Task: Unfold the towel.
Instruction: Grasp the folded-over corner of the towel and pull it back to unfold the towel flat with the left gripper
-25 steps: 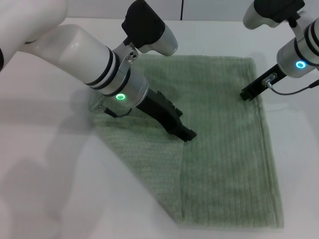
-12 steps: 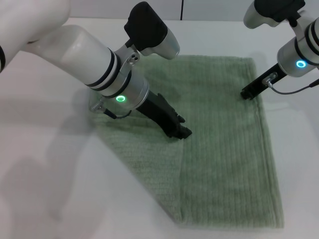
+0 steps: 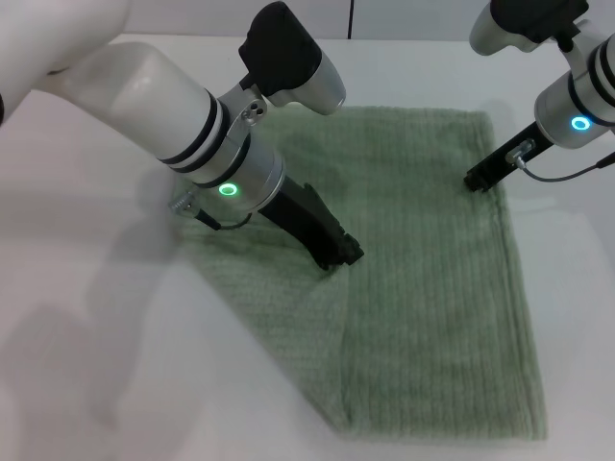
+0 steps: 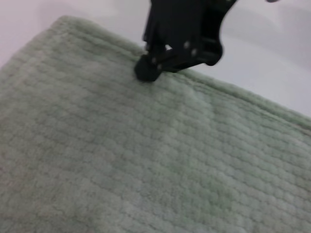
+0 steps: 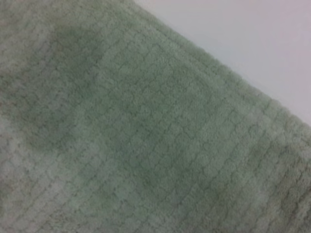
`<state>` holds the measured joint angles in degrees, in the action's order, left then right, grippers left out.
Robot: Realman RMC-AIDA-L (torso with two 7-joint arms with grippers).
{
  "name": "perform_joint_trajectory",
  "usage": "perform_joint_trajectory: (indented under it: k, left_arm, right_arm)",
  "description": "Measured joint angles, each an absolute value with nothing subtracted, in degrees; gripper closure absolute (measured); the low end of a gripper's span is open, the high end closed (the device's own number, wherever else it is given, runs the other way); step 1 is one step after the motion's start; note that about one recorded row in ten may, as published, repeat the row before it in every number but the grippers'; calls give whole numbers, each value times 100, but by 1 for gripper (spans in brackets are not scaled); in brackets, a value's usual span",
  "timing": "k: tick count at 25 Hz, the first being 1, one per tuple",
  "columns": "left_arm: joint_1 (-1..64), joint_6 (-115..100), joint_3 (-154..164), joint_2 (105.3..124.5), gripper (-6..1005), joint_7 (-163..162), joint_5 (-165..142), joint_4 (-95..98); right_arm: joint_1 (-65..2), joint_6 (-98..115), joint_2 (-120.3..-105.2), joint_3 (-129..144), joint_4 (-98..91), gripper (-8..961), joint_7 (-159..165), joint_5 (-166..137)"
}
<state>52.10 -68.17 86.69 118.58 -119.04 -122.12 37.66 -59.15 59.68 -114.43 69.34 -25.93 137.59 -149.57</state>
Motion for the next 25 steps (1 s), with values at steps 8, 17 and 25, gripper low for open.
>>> perform_joint_trajectory:
  k: [8, 17, 25]
  left_arm:
    - [5008, -7382, 8503, 11802, 934, -11867, -12245, 4285]
    - [4803, -8119, 7954, 11771, 929, -11882, -12692, 4966]
    - [4758, -8561, 7586, 11789, 924, -11917, -13242, 5299]
  right_arm:
    - [-5907, 5967, -11448, 6934, -2592, 954, 13756, -14950]
    - [-5897, 5968, -11452, 6934, -2592, 954, 13755, -14950]
    - [-5895, 5968, -11452, 6934, -2593, 954, 13755, -14950]
